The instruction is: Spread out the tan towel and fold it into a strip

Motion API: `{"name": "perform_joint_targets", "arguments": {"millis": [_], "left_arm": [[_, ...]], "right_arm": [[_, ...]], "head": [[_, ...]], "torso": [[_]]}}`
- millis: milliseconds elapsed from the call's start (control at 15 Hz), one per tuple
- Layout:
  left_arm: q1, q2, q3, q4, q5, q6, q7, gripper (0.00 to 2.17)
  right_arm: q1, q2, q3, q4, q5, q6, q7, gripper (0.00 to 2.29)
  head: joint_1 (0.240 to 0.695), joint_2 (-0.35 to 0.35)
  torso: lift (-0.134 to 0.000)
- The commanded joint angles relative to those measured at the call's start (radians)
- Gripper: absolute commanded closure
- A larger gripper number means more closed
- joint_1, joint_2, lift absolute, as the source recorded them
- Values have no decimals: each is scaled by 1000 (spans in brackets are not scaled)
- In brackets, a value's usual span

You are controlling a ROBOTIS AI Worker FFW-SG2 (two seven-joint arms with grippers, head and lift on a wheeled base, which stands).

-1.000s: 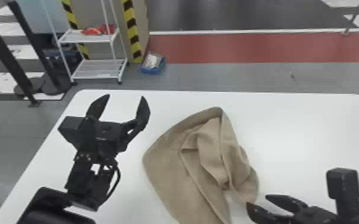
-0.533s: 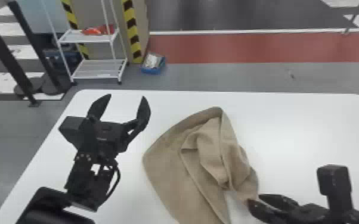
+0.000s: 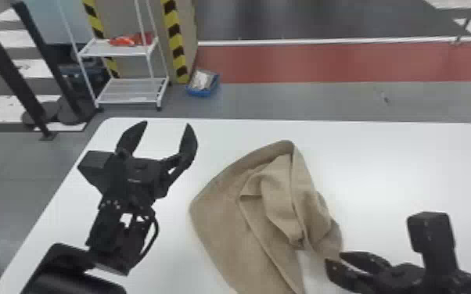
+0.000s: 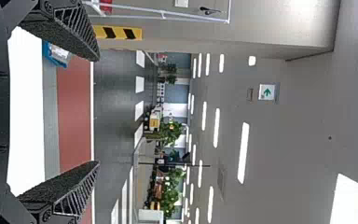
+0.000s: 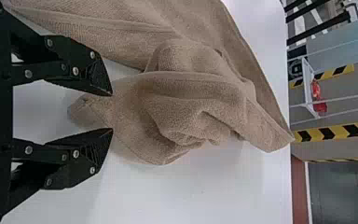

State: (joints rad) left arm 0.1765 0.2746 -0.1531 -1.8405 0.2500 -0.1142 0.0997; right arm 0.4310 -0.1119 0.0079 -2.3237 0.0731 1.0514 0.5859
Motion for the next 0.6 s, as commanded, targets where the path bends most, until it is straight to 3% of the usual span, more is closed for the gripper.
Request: {"name": "perform_joint_targets", "arguments": {"millis": [0,200,533], "left_arm": [[-2,0,0,1,0,0,0,103],[-2,0,-2,1,0,0,0,100],[4,0,3,0,2,0,3,100]], "right_arm": [[15,0,3,-34,-9,-12,5,140],[-11,0,14,-16,-21,16,3,154],[-67,1,75,43,62,77,0,346]], "head": [[695,81],[695,93],[695,100]], "torso": [[-124],[-124],[-124]]}}
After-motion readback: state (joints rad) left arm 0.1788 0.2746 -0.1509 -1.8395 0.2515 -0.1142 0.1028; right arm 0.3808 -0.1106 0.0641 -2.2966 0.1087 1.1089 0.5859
